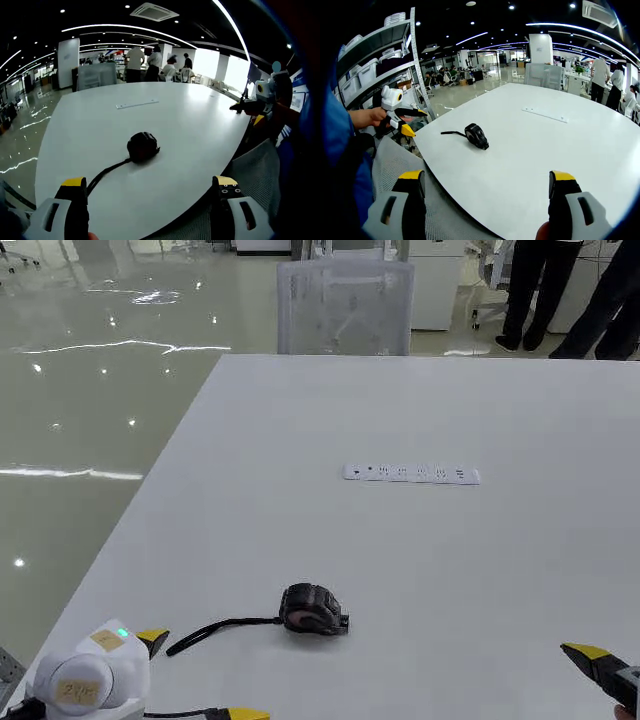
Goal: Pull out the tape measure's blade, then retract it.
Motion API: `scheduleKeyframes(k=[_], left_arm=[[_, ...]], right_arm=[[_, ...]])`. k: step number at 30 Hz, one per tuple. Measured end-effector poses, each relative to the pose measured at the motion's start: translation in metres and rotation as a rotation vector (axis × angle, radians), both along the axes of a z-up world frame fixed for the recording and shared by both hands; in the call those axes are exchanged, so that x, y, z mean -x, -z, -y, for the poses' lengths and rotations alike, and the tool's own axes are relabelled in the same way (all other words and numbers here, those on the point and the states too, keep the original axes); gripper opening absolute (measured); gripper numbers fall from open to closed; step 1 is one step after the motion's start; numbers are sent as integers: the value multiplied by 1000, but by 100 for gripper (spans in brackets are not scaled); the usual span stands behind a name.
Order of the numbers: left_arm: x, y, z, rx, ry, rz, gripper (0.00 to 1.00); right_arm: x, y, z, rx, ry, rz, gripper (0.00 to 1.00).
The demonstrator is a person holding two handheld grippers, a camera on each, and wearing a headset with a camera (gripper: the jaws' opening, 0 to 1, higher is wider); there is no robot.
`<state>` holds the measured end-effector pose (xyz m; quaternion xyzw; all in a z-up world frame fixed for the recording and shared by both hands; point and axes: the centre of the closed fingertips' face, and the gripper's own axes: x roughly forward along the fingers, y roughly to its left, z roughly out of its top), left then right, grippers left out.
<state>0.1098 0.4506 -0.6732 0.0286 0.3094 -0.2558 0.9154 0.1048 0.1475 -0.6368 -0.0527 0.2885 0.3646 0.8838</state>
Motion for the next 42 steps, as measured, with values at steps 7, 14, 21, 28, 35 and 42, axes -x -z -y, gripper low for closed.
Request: scheduleKeyframes(k=[7,14,21,28,35,42], left_arm=[[9,-10,-5,1,14,6,100],[13,-22,-15,6,4,17,100],[15,-25,-21,0,6,25,100],[17,-21,-24,-2,6,19,100],[13,-17,-21,2,4,12,100],[11,-16,-19,-5,18,3,100]], right_arm=[[9,-9,11,24,-2,6,100],[16,-16,16,34,2,-2,100],[20,-24,17,39,6,12,100],[21,-18,13,51,-3,13,100],[18,-12,9,49,-11,4,100],[16,-13,9,47,-24,3,100]])
